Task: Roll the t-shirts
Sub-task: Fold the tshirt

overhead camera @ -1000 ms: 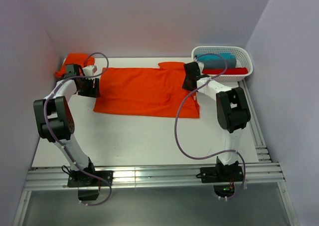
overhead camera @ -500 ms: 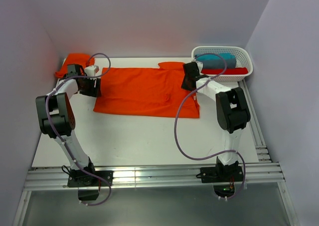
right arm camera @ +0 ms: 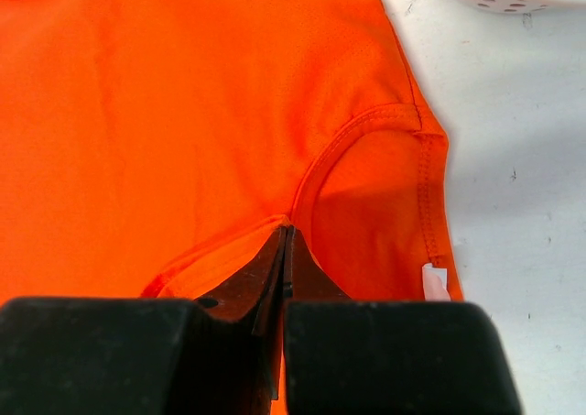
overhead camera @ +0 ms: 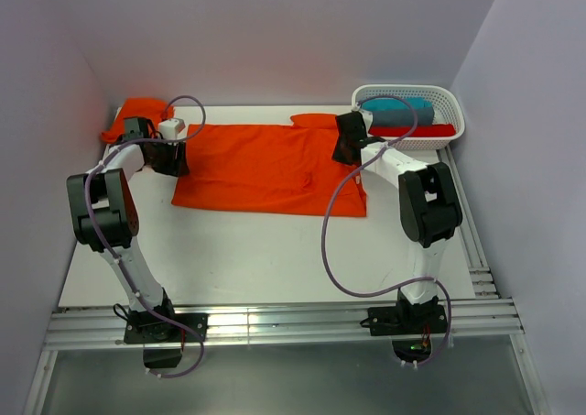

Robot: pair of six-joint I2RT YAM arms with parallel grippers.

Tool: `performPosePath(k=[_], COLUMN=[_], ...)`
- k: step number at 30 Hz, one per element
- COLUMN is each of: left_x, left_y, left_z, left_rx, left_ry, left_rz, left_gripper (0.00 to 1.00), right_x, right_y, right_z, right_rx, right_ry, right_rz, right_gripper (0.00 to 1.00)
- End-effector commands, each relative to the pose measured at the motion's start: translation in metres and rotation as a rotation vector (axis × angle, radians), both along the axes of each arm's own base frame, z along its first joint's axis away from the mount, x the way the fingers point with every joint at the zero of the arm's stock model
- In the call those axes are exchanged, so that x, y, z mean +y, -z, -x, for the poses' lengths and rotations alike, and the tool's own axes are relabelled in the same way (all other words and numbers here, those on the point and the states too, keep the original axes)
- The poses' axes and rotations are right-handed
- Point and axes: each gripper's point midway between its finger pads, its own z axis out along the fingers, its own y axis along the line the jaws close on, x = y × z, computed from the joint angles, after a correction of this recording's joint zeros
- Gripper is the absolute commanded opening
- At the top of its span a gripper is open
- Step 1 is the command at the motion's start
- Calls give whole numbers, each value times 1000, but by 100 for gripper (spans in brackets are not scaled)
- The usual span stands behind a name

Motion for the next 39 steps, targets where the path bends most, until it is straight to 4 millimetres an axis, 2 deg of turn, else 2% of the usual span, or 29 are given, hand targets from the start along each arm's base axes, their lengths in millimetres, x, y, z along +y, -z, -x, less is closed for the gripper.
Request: performPosePath(k=[1,11,14,18,21,33,39], left_x=[-12,-13,-14,-12,-12,-10,-6], left_y=[-8,-2,-2,-8,-15,-36,-42], left_z=[-6,-7,-8,-9,-10,-12,-16], left_rx=[-26,-7,-7,-24,-43,-102,-127], left_ry=[52,52,46,28,24,0,-30], left_rz=[25,25,29,24,24,18,23], left_gripper=[53,41,31,9,0,0,0], right_x=[1,1,0,-3,-7,-10,-12], right_y=[-33,-35,-37,-41,-48,-88,-93], right_z=[-5,-4,-3,1,5,2,-2], right_rx=[-83,-90,-95,-114,-138,-261,-275], right_ry=[15,14,18,24,38,34,28], right_rz=[-11,-14,-14,-13,-11,-23,-3], right_gripper=[0,0,0,0,0,0,0])
